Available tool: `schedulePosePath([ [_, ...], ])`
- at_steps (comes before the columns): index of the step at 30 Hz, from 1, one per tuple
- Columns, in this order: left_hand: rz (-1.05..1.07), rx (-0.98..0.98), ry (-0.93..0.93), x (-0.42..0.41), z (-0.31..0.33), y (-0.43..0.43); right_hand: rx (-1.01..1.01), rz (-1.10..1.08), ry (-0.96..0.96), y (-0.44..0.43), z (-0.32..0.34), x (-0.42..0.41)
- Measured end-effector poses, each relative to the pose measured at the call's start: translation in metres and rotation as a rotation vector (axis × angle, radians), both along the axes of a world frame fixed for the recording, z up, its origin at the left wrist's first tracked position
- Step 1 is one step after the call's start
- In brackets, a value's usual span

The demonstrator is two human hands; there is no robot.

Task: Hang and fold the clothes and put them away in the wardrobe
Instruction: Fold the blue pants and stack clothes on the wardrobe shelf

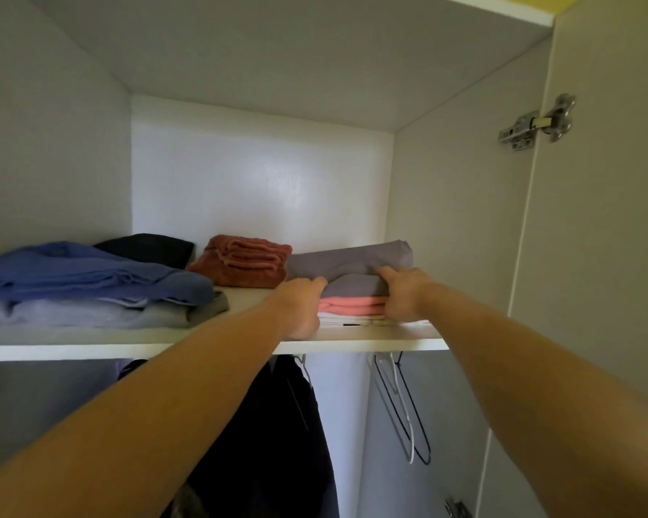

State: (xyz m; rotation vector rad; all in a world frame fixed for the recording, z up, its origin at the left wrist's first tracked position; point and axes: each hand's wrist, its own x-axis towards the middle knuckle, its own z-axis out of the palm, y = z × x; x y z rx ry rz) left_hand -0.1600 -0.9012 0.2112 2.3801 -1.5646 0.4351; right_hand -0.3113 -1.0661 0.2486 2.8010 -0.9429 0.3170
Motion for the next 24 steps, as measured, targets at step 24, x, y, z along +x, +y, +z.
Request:
schedulePosePath([
  [24, 0.512, -0.782, -0.114, -0.097, -0.057, 0.316, 0.291, 0.850, -0.585, 0.313, -0.032, 0.001],
])
